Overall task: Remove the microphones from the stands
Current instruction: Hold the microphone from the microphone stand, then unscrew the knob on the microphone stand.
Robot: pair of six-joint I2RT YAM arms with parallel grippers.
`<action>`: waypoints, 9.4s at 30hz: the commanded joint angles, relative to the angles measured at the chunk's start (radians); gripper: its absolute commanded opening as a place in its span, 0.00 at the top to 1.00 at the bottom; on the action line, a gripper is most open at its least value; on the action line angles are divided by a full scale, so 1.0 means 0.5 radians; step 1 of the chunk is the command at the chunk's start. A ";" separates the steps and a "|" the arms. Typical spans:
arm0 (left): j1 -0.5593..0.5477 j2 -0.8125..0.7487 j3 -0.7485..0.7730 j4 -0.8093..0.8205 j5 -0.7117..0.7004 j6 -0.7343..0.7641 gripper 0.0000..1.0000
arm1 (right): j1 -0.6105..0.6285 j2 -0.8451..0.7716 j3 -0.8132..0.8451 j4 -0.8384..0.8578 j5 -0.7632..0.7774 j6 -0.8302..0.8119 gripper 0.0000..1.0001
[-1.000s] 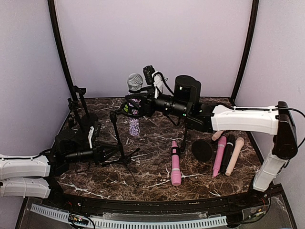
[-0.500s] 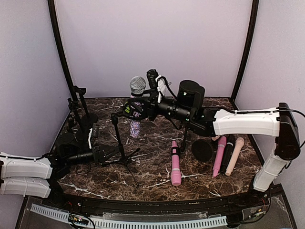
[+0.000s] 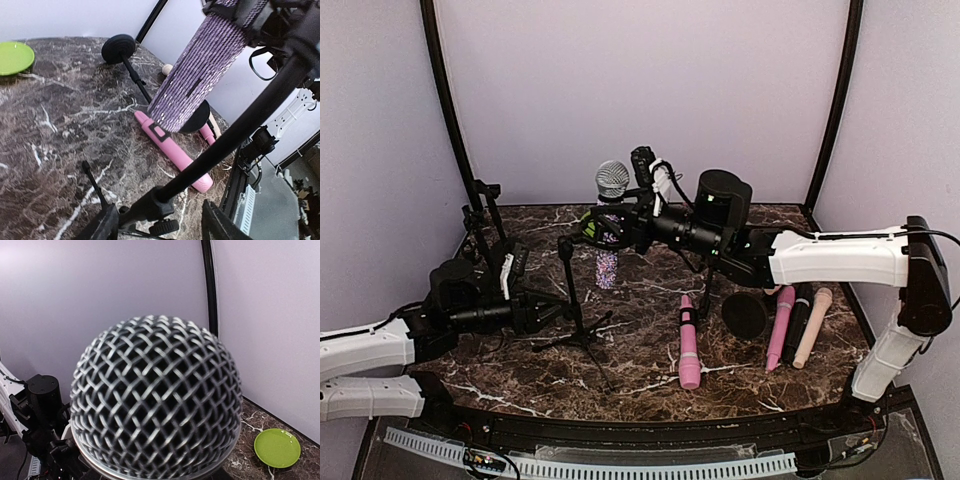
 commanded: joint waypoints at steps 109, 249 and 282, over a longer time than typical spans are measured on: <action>-0.223 0.550 -0.196 0.767 -0.241 -0.313 1.00 | -0.007 -0.096 -0.042 -0.044 0.210 0.002 0.84; 0.035 0.802 0.167 0.435 0.384 0.046 1.00 | -0.072 -0.209 -0.209 0.032 0.281 0.031 0.38; 0.035 0.287 0.248 0.111 0.110 0.677 0.41 | -0.072 -0.448 -0.337 -0.022 0.280 -0.024 0.07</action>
